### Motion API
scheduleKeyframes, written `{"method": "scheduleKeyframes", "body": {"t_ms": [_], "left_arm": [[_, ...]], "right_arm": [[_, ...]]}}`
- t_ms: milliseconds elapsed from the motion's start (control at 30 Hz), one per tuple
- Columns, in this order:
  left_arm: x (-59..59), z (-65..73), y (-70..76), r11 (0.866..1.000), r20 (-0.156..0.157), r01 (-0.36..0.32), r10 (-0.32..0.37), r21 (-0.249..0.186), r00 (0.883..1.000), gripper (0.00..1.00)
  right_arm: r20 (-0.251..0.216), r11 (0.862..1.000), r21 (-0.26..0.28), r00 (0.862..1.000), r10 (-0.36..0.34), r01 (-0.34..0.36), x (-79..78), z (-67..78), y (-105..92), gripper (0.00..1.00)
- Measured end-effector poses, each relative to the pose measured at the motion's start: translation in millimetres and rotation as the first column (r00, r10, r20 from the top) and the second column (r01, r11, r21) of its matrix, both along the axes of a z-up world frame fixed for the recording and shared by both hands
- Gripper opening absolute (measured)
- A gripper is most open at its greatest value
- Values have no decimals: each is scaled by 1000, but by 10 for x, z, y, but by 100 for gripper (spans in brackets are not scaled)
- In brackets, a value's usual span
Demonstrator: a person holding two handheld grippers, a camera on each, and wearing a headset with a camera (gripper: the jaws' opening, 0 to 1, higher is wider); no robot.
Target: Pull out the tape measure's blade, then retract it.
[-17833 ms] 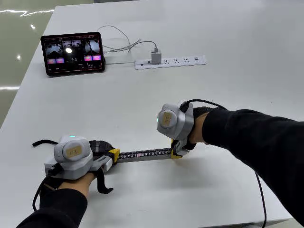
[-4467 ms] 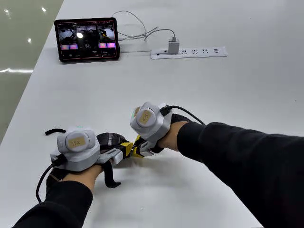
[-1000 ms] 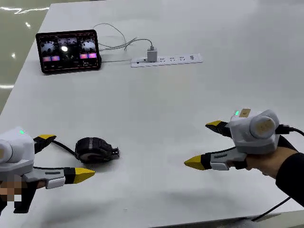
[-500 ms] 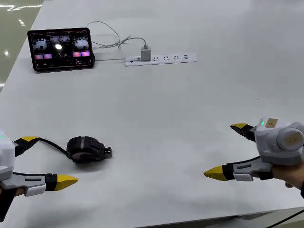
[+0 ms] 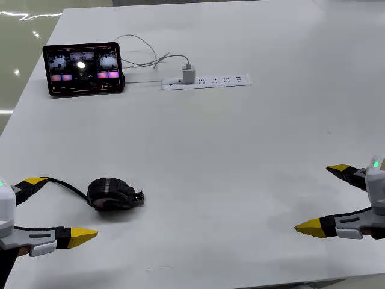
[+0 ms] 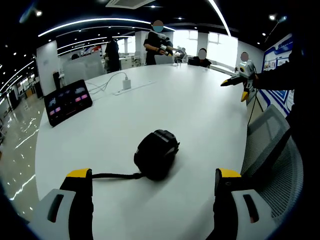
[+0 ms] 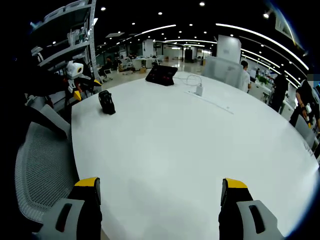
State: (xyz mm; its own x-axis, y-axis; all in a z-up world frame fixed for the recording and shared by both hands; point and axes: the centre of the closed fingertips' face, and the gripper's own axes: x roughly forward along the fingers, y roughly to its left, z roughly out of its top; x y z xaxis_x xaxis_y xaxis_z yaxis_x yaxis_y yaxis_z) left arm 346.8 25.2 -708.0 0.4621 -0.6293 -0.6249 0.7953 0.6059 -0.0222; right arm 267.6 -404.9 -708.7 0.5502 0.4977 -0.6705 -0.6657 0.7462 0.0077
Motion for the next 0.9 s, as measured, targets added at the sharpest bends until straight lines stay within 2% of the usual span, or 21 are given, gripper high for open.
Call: {"method": "scheduleKeyframes", "body": {"t_ms": [67,200,500,700,900], "left_arm": [[4,-8,5,1000,1,-3,3,-1,1000,99],[25,7,-14,1000,11,2,-2,-8,1000,99],[79,32,21,1000,35,5,-6,20,999,99],[78,38,43,1000,27,-4,3,14,1000,99],[90,31,44,1000,32,8,-9,12,999,99]], "right_arm": [[5,1000,-17,1000,3,-3,14,-4,-30,99],[5,1000,-17,1000,5,-4,27,-1,-60,99],[-1,1000,5,1000,-2,2,33,-5,-62,99],[-1,1000,8,1000,0,0,-5,-20,-76,99],[7,1000,8,1000,-6,6,-23,-3,-89,99]]}}
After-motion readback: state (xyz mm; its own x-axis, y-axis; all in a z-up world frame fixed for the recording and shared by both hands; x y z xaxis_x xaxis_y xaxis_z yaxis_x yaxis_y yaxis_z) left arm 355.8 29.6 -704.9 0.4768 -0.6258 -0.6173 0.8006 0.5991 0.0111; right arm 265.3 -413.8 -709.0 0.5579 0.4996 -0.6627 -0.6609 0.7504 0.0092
